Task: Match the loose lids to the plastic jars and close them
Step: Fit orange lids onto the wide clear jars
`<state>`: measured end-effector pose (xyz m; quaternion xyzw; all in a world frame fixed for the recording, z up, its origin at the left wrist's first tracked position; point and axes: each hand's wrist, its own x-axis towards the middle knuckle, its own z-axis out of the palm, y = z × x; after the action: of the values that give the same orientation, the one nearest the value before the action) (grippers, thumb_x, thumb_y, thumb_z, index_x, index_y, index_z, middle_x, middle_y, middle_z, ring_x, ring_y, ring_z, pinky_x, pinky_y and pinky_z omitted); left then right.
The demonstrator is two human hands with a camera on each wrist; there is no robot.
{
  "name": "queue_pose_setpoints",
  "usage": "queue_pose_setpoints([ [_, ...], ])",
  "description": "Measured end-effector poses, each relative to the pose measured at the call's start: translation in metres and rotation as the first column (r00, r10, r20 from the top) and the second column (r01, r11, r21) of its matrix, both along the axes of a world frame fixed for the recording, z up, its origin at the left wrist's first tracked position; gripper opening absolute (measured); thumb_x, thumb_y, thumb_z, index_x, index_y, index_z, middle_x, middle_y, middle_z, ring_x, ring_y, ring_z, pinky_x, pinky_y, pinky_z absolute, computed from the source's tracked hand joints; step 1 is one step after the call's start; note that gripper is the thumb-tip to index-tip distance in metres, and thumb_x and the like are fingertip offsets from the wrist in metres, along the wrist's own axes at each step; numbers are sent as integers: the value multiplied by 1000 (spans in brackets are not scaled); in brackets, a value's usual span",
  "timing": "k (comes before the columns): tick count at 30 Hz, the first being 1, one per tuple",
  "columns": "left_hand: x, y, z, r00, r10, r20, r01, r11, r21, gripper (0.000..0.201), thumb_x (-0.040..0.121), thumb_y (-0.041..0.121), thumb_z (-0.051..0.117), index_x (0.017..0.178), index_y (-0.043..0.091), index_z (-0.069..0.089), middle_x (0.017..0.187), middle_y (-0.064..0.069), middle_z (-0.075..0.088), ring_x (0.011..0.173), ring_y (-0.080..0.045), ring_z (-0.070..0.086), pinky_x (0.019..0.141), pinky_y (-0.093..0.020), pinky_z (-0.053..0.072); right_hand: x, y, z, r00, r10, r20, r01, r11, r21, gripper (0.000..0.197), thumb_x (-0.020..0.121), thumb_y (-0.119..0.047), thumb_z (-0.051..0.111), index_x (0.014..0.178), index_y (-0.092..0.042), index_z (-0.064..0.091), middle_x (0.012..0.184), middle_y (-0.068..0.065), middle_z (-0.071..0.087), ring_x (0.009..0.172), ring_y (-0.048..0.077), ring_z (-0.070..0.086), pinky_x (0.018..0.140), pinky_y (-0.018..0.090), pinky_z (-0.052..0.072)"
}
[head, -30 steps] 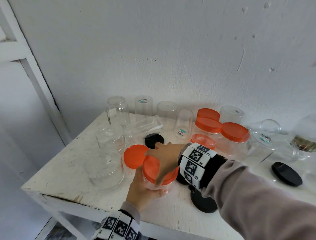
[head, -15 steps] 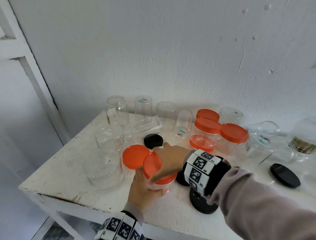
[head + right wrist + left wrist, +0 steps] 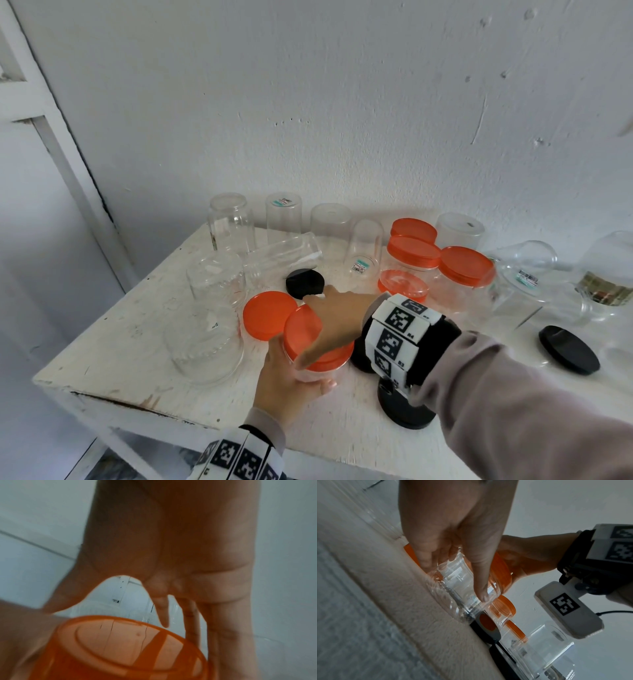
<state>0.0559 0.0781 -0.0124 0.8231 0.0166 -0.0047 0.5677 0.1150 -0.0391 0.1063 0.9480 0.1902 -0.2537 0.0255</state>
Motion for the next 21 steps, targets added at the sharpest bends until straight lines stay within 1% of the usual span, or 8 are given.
queue_pose_setpoints([
  [2, 0, 0, 1, 1000, -4, -1, 4, 1000, 1, 94, 58, 15, 89, 132, 16, 31, 127, -2, 49, 116, -19, 50, 100, -39, 45, 1, -1, 5, 997, 61, -54, -61, 998, -5, 110, 66, -62, 75, 149, -42, 6, 151, 2, 19, 135, 31, 29, 102, 59, 36],
  [4, 0, 0, 2, 1000, -5, -2, 5, 1000, -2, 94, 58, 14, 89, 132, 16, 31, 127, -2, 48, 116, -19, 50, 100, -39, 45, 2, -1, 7, 992, 102, -71, -101, 995, 11, 107, 69, -49, 79, 148, -46, 7, 149, -1, 20, 134, 29, 27, 101, 56, 39],
  [7, 0, 0, 2, 1000, 7, -6, -7, 1000, -3, 94, 57, 15, 89, 131, 17, 32, 127, -1, 49, 116, -19, 50, 99, -41, 45, 2, -2, 5, 996, 85, -31, -84, 996, 23, 99, 69, -59, 75, 147, -44, 15, 142, 0, 28, 129, 30, 34, 99, 54, 41],
  [10, -1, -1, 2, 1000, 12, -5, -12, 1000, 10, 95, 57, 16, 89, 132, 18, 31, 127, -1, 50, 115, -20, 51, 99, -42, 46, -1, -1, 0, 1000, 10, 24, -11, 1000, 23, 97, 67, -75, 64, 145, -33, 25, 142, 5, 32, 123, 32, 44, 97, 50, 44],
  [12, 0, -2, 2, 1000, 14, -3, -14, 1000, 16, 94, 57, 17, 90, 131, 17, 32, 126, -2, 50, 114, -20, 52, 98, -42, 47, -2, 0, 0, 999, -12, 48, 11, 1000, 25, 95, 68, -78, 61, 143, -29, 30, 141, 7, 35, 120, 31, 48, 94, 47, 45],
  [15, 0, -1, 3, 1000, 8, -13, -8, 1000, 11, 93, 57, 16, 89, 131, 15, 32, 126, -4, 50, 114, -21, 52, 97, -42, 47, 1, -2, 5, 1000, 24, -2, -24, 1000, -10, 101, 67, -72, 68, 147, -32, 21, 144, 5, 31, 126, 31, 41, 98, 51, 41],
  [18, 0, -1, 4, 1000, 7, -23, -6, 1000, 13, 94, 57, 17, 89, 131, 15, 31, 126, -3, 49, 115, -21, 51, 98, -42, 46, 1, -1, 8, 993, 97, -68, -98, 995, -10, 106, 69, -52, 78, 149, -43, 9, 148, 0, 23, 134, 30, 29, 100, 55, 38],
  [21, -1, -1, 3, 1000, 12, -14, -12, 1000, 11, 94, 57, 17, 89, 131, 17, 31, 126, -2, 50, 114, -20, 51, 98, -41, 46, 1, 0, 4, 994, 96, -42, -96, 995, -6, 100, 70, -58, 74, 148, -43, 14, 145, 1, 26, 131, 31, 31, 99, 55, 39],
])
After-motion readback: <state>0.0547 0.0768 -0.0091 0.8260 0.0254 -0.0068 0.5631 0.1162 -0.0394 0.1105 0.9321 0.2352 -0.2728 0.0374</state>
